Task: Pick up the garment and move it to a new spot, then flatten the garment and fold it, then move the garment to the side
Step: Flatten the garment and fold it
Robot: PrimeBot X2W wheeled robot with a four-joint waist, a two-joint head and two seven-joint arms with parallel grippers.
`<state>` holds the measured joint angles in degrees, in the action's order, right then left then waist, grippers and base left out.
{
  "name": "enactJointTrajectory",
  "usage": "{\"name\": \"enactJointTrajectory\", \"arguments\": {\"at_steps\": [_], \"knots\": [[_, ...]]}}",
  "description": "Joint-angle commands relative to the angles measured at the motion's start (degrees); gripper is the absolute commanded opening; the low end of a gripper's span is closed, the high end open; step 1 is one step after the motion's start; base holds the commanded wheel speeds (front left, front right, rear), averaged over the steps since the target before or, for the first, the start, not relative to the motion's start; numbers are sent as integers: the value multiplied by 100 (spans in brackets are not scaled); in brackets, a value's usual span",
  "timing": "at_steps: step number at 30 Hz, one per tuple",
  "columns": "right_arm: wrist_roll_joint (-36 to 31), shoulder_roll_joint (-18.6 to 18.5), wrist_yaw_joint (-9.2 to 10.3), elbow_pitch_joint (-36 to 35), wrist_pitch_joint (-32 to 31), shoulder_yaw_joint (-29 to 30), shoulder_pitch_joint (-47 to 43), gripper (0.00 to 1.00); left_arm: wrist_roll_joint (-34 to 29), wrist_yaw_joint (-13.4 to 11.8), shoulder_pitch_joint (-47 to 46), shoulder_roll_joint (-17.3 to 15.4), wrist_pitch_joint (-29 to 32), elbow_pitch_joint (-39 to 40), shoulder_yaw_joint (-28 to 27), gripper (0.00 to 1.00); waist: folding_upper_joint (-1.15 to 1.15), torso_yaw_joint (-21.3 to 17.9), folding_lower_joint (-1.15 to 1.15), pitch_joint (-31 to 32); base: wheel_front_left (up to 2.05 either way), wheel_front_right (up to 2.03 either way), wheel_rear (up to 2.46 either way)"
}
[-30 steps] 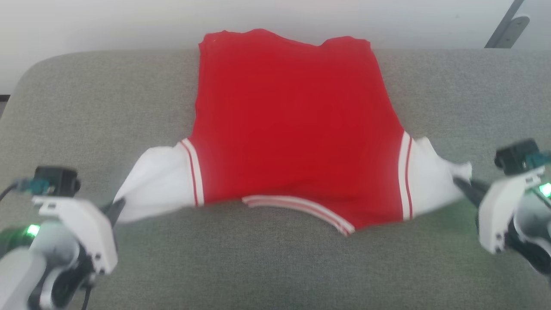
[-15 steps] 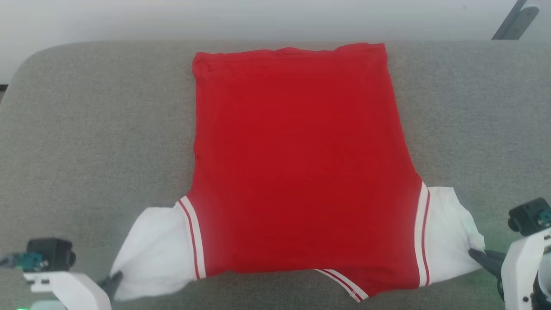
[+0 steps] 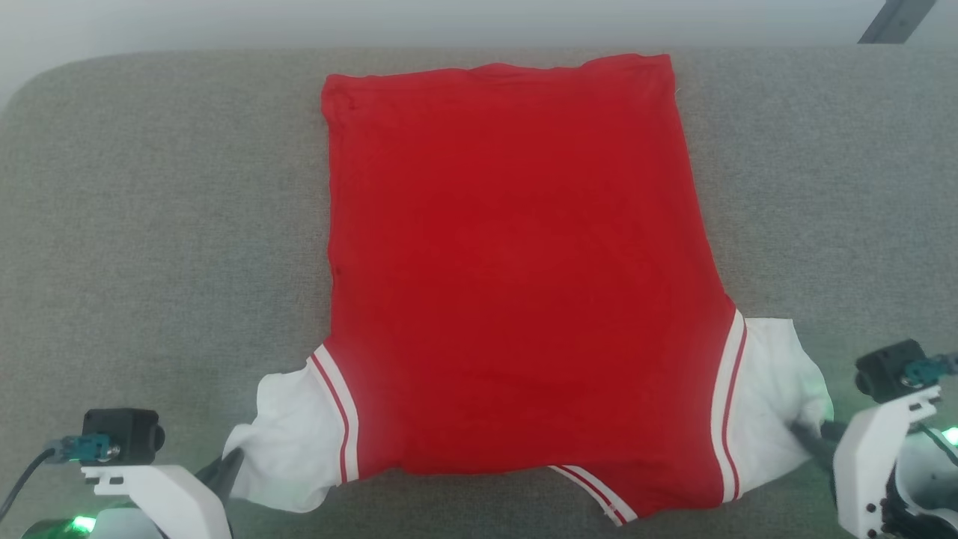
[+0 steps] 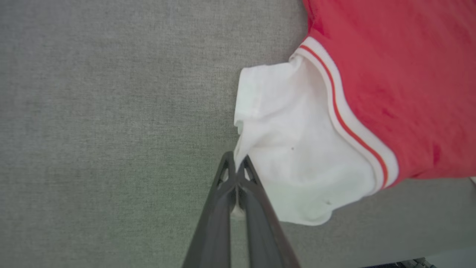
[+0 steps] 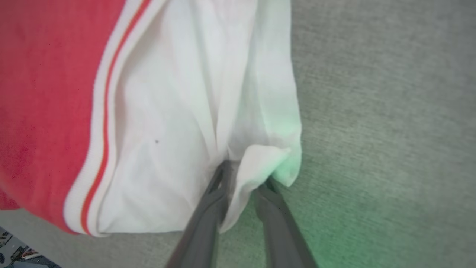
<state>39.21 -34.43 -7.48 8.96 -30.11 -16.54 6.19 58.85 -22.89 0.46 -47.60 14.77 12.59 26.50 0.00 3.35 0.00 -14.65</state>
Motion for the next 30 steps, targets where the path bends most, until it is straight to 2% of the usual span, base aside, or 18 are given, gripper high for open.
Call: {"name": "enactJointTrajectory", "arguments": {"at_steps": [1,5,9,12,15,18,22,25,30], "knots": [[-56,229,-1,42,-170,-88,-29,100,-113,50,-104,56,-52,-60,26,0,0,-3,0,-17,0,0,0],[-3,173,4,-325,-336,181,-5,100,-117,92,-185,129,-103,-130,75,0,0,18,0,-40,0,0,0],[-102,141,3,-1082,-375,701,205,100,-187,149,-293,227,-125,-155,154,0,0,89,0,-103,0,0,0],[-375,204,3,-1455,-304,936,500,100,-252,193,-418,296,-139,-161,216,0,0,175,0,-198,0,0,0],[-762,328,3,-1412,-179,1046,1095,100,-308,274,-600,410,-134,-166,291,0,0,298,0,-348,0,0,0],[-1145,634,1,-977,89,1106,1862,100,-374,376,-822,527,-93,-222,393,0,0,460,0,-524,0,0,0],[-1597,948,3,54,420,1036,2959,100,-479,524,-1156,728,-49,-326,543,0,0,714,0,-756,0,0,0],[-1776,1033,4,1005,515,965,3721,100,-504,654,-1398,878,-42,-423,654,0,0,929,0,-925,0,0,0],[-2071,965,3,2508,362,967,4797,100,-591,837,-1750,1130,-31,-610,808,0,0,1302,0,-1188,0,0,0]]}}
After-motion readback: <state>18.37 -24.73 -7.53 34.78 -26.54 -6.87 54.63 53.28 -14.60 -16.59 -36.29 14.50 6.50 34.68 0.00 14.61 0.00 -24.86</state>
